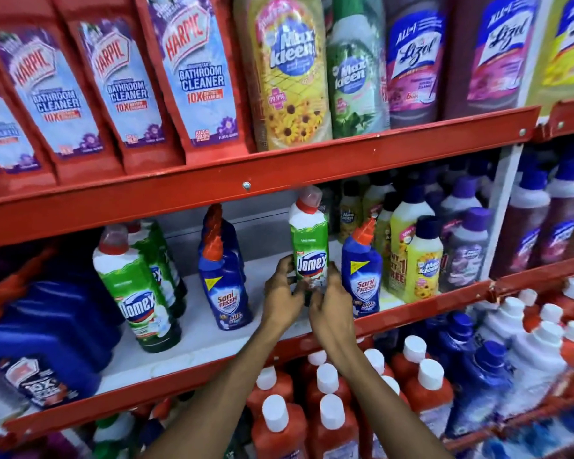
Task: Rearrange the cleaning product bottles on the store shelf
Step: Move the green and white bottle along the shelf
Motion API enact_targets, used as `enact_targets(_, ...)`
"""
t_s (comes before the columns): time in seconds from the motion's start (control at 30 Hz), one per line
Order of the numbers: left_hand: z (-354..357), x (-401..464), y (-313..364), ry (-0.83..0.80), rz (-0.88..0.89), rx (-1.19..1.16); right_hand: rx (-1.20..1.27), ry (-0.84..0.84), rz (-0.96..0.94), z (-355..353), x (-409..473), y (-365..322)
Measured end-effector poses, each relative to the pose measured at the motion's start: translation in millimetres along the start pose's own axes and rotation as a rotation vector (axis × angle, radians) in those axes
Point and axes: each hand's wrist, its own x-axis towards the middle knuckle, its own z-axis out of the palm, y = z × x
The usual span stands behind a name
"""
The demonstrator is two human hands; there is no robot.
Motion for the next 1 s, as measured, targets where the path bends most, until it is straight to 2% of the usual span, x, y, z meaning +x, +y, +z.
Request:
enact_targets(0.17,-8.2,-29.0,2.0,0.144,0.079,-0.044,0.081,0.052,-0.047,-4.4,-9.2,-2.4)
enact_targets(0.37,-44.6,-71.6,-2.4,0.198,0.159,-0.163,0.142,0.015,-0.238,-18.7,-42.3,-19.7)
enact_targets(0.5,-84.9,-95.1,-2.4,0.270,0.203,-0.133,0.173,0.025,-0.332,-17.7,-66.1,-46.4)
enact_targets(0.63,-137.9,-114.5,-12.9,0.379,0.212,-0.060,0.274,-0.062,-0.365,12.1,-87.0,-79.6)
enact_targets(0.8,-194.2,-131.9,-41.9,0.467,0.144,0.000,0.323,-0.209,-0.383,67.4,-104.0,-110.0)
enact_targets(0.9,-216.4,-136.6,-57.0,0.480,0.115,0.032,0.311,-0.287,-0.364,98.8,-111.0,-118.3)
enact_targets(1.0,-232.7,-135.4,-70.3,0.424,0.094,0.121,0.262,-0.299,-0.357,124.0,-113.4,-118.3)
